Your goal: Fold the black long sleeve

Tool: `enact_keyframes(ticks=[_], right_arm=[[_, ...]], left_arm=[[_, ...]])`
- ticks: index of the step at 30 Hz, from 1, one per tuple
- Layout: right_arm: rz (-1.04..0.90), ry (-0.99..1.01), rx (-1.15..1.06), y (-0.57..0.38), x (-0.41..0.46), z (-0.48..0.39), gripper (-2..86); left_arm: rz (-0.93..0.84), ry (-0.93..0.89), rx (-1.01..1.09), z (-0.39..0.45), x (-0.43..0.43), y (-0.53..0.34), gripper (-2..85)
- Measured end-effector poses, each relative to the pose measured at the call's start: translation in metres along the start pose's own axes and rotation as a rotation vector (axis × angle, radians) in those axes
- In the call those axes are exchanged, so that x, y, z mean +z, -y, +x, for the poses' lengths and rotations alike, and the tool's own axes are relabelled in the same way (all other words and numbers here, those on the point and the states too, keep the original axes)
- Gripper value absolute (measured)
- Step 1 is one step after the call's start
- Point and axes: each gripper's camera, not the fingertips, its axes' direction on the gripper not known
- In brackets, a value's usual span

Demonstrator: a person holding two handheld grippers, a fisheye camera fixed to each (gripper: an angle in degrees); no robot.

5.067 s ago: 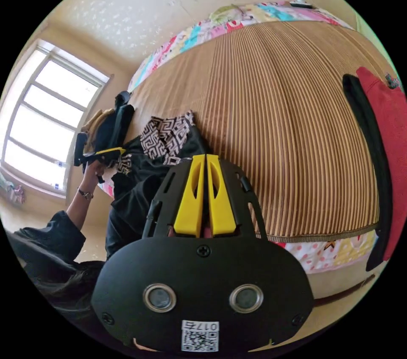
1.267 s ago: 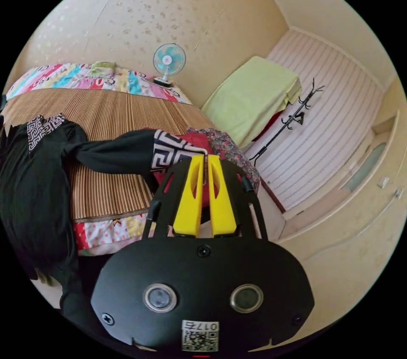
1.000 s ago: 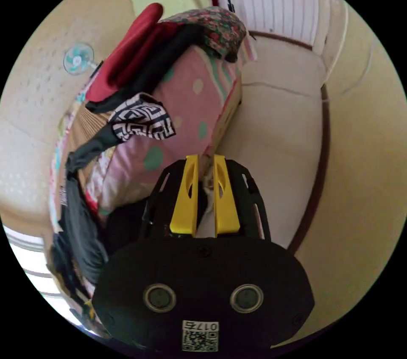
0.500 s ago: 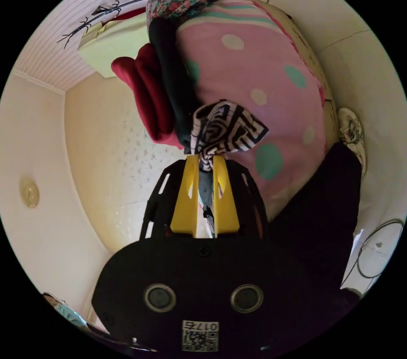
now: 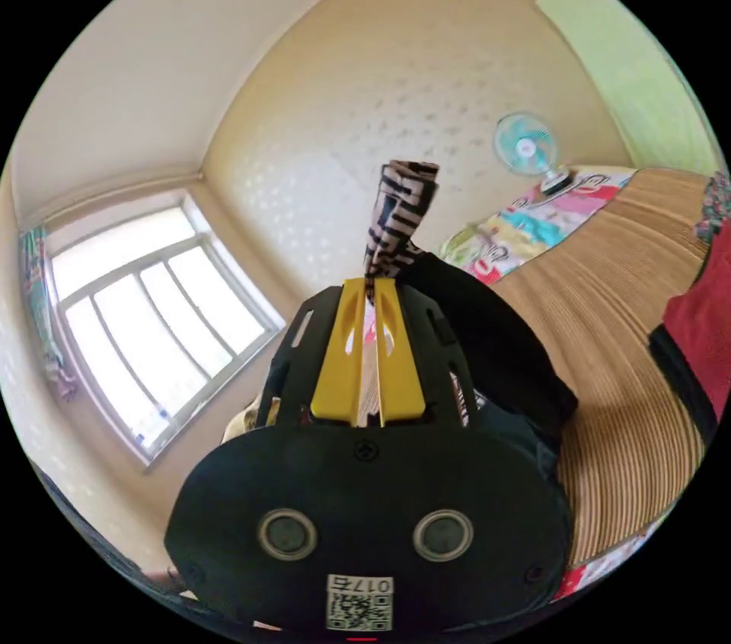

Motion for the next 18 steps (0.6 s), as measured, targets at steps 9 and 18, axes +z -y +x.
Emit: enact_keyframes(ticks=[9,18], right_arm=[[-0.711,-0.079,0.024,-0.303,0.148,-0.003,1.1],[-0.847,-0.068,-0.191,-0.355,0.123,-0.018,4.0]], left_arm=[[0.123,0.115,0.060,0.001,-0.019,0.053,8.1],[0.072,0.199,0.076,-0.021,0.062,0.115,5.0]])
